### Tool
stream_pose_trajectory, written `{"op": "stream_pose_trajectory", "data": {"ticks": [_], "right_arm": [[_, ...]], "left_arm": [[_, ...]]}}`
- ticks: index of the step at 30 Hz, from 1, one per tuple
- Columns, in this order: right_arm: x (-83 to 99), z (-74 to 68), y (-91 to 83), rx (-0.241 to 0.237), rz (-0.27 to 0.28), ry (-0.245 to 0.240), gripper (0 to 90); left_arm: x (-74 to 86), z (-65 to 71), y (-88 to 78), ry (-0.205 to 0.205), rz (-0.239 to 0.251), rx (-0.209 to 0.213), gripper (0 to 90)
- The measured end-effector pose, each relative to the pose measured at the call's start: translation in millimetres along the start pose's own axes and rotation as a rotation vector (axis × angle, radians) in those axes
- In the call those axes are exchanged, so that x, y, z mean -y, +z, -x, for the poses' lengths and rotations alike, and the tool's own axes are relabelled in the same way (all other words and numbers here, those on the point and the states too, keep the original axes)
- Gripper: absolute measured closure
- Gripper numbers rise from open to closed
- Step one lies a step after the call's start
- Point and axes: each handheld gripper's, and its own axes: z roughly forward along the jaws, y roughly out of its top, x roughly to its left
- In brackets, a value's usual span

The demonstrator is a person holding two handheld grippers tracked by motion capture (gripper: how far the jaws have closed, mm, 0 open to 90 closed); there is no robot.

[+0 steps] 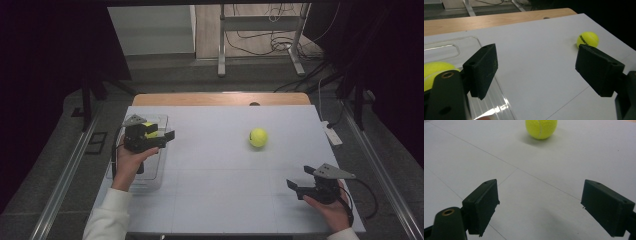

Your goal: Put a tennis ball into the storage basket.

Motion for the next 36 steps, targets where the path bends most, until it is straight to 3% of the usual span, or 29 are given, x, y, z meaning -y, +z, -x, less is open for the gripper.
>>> {"op": "stream_pose_trajectory", "data": {"ticks": [12,36], "right_arm": [[0.0,0.5,0.1,-0.001,0.001,-0.001,14.7],[0.9,2.1,-2.0,0.001,0.006,0.005,14.7]], "left_arm": [[-2.5,16.5,2.2,0.028,0.009,0.049,19.1],[-2.5,31.8,16.6,0.058,-0.015,0.060,19.0]]}}
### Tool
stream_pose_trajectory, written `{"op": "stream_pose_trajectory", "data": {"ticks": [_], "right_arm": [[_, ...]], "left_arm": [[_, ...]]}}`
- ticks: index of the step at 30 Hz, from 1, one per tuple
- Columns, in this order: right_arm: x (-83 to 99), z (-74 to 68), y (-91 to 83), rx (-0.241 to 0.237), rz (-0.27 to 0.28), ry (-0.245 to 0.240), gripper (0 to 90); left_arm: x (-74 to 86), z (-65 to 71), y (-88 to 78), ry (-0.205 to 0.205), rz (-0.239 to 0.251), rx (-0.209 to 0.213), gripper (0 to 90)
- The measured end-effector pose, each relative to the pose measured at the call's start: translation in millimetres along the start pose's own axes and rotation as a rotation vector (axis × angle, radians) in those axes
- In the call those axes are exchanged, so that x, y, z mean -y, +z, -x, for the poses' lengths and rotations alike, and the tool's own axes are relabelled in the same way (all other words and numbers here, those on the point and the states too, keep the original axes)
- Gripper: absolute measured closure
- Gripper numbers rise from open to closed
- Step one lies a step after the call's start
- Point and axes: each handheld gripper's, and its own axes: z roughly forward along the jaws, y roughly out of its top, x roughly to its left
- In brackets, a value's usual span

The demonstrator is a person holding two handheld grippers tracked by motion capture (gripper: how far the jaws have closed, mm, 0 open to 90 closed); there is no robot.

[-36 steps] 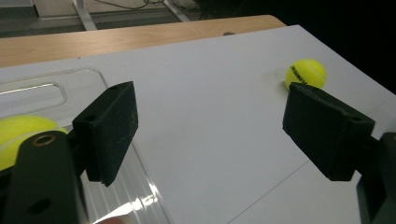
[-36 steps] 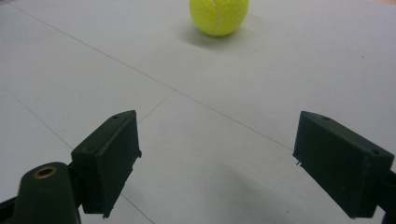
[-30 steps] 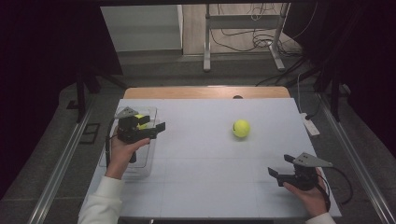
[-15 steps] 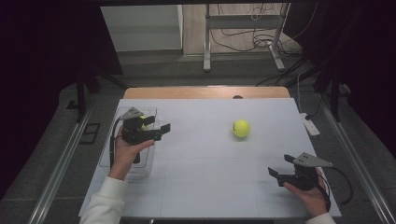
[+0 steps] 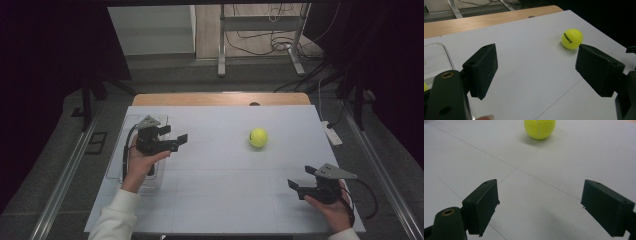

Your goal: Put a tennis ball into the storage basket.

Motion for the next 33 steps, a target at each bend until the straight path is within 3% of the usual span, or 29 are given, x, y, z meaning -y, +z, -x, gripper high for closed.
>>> {"op": "stream_pose_trajectory", "data": {"ticks": [33], "right_arm": [[-0.3,-0.5,-2.0,-0.010,0.009,0.001,14.7]], "left_arm": [[-6.2,27.6,31.3,0.036,-0.053,0.038,18.9]]}}
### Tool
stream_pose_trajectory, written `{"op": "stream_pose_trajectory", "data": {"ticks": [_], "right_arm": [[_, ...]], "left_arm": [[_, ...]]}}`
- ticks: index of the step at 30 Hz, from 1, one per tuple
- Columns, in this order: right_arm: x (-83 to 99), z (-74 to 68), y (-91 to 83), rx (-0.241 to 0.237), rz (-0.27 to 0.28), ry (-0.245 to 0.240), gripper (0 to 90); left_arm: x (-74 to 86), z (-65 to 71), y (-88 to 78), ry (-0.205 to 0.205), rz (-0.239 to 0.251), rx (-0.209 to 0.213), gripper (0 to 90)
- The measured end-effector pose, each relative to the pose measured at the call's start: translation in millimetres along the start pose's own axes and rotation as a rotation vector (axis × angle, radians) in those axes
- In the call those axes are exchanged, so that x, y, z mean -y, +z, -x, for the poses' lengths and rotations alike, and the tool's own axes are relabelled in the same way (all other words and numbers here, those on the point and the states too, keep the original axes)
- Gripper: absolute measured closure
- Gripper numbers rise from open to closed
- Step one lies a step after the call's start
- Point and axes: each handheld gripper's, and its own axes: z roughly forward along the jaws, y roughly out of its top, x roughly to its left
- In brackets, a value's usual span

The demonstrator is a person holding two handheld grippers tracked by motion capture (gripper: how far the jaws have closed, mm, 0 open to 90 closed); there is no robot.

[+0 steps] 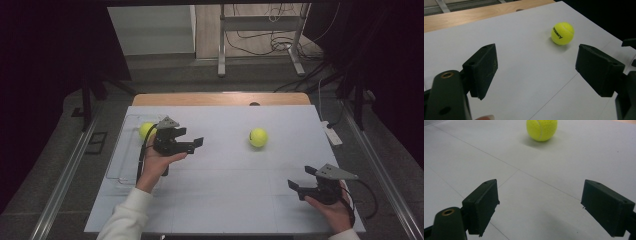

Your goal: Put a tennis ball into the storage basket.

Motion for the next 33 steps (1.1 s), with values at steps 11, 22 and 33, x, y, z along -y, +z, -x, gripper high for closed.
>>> {"op": "stream_pose_trajectory", "data": {"ticks": [11,22,33], "right_arm": [[-0.6,-2.0,-0.4,-0.002,-0.001,-0.007,14.6],[-0.5,-1.7,-0.3,-0.007,0.000,-0.002,14.6],[-0.7,-2.0,0.0,-0.008,0.001,-0.001,14.6]], "left_arm": [[-3.5,6.5,4.6,0.017,-0.007,-0.001,18.9],[-6.1,10.2,14.0,0.029,-0.027,0.008,19.0],[-9.4,14.7,23.4,0.032,-0.038,0.018,19.0]]}}
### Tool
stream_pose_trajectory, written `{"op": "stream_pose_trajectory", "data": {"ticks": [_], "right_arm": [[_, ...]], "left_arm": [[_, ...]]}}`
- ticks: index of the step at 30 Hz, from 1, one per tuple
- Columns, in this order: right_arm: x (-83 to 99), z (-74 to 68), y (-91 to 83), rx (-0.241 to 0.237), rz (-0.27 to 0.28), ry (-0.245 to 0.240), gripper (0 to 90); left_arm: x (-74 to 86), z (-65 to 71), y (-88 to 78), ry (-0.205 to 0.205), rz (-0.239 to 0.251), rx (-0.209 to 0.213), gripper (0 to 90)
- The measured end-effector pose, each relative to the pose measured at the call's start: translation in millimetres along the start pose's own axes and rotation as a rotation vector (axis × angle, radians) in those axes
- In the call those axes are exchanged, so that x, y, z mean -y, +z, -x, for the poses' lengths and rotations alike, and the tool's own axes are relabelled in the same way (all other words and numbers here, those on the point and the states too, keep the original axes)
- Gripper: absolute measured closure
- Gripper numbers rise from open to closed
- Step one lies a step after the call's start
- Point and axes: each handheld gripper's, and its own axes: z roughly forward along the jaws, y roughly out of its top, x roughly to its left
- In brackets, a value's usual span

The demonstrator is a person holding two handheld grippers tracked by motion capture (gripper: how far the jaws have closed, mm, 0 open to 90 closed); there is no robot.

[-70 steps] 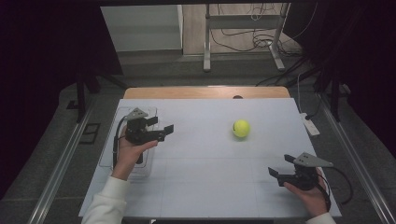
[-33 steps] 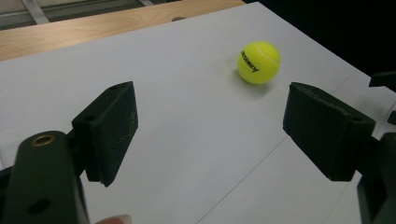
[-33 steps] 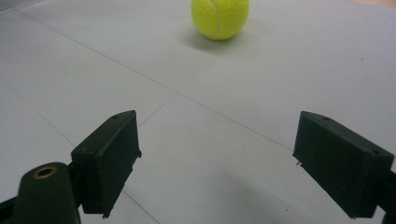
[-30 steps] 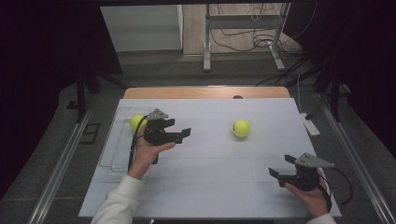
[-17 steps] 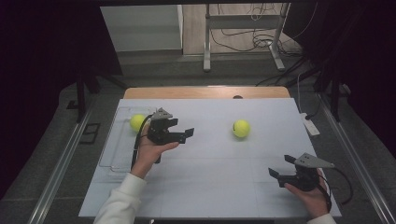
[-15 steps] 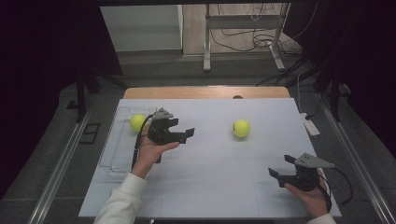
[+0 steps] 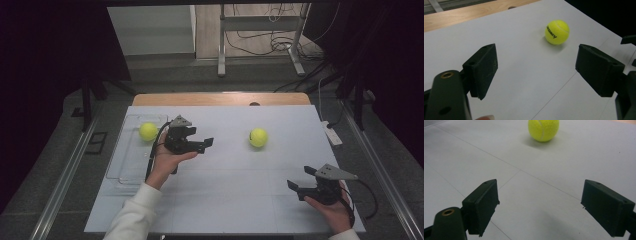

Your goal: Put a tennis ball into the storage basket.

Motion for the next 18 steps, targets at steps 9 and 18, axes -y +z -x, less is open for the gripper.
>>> {"op": "stream_pose_trajectory", "data": {"ticks": [9,18], "right_arm": [[0.2,0.2,0.4,0.000,-0.001,0.001,14.7],[0.4,0.2,0.1,0.000,-0.001,0.001,14.7]], "left_arm": [[-3.8,5.7,12.1,0.007,-0.014,0.016,18.6],[-7.3,11.2,22.8,0.021,-0.031,0.025,18.4]]}}
